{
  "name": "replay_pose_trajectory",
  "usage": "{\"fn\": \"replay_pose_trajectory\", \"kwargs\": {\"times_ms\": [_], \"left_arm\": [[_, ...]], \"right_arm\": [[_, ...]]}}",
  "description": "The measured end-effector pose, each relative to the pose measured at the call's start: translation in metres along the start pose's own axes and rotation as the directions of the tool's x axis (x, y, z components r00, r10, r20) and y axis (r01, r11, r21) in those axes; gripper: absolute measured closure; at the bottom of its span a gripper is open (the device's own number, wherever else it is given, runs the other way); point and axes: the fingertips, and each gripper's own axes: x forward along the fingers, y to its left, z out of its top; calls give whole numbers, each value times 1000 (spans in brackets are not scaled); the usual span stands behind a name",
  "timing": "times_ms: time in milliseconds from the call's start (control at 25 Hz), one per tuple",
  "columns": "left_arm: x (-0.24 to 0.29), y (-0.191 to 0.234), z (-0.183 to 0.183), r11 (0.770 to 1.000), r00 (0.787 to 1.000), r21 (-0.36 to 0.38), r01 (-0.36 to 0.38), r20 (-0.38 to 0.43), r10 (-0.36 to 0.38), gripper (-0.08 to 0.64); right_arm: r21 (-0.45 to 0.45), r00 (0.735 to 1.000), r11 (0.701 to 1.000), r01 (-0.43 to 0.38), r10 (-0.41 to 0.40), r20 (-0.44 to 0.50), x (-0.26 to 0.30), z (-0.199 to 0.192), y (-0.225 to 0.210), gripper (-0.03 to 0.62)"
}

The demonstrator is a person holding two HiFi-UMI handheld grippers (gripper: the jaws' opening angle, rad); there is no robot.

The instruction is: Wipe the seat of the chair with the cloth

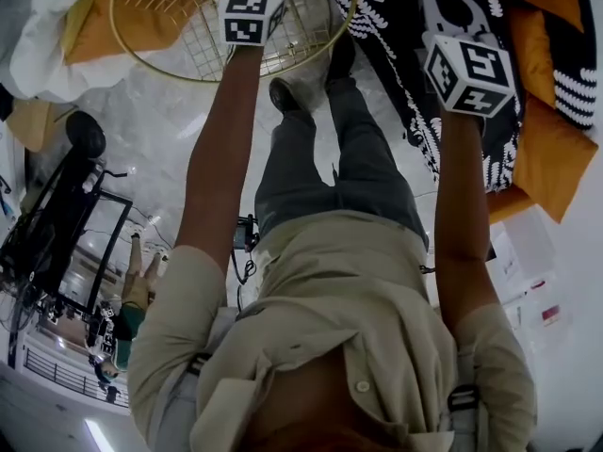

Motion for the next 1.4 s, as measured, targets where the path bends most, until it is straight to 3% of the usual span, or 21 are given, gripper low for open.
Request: {"fn": "replay_pose_trajectory", "kwargs": {"times_ms": [200,480,680,800,880,1040,1200,1400], "left_arm": [[36,-89,-5,988,988,33,152,-9,-152,506],[27,-79,-14,992,992,13,127,-11,-127,506],[8,-24,-28,999,999,3,39,-20,-39,506],[-16,41,-41,997,997,-21,-72,-26,72,506],[-40,94,-47,982,984,-62,-177,-29,176,506],[-91,181,-47,930,937,-115,-350,-17,350,506],[-109,203,-47,916,920,-93,-391,-14,392,508],[-93,181,-52,930,935,-97,-354,-12,354,506]], "right_arm": [[4,1000,1000,20,-20,-6,-5,-8,-12,565],[7,1000,1000,22,-22,-9,-9,-14,-11,565],[-5,1000,1000,8,-8,-12,-4,-12,-1,565],[-12,1000,1000,0,0,-11,-1,-12,5,565],[-16,1000,1000,-3,3,-13,0,-13,7,565],[-20,1000,1000,-9,9,-20,1,-16,13,565],[-24,1000,1000,-15,14,-23,4,-16,19,565],[-27,1000,1000,-13,12,-18,6,-12,21,565]]}}
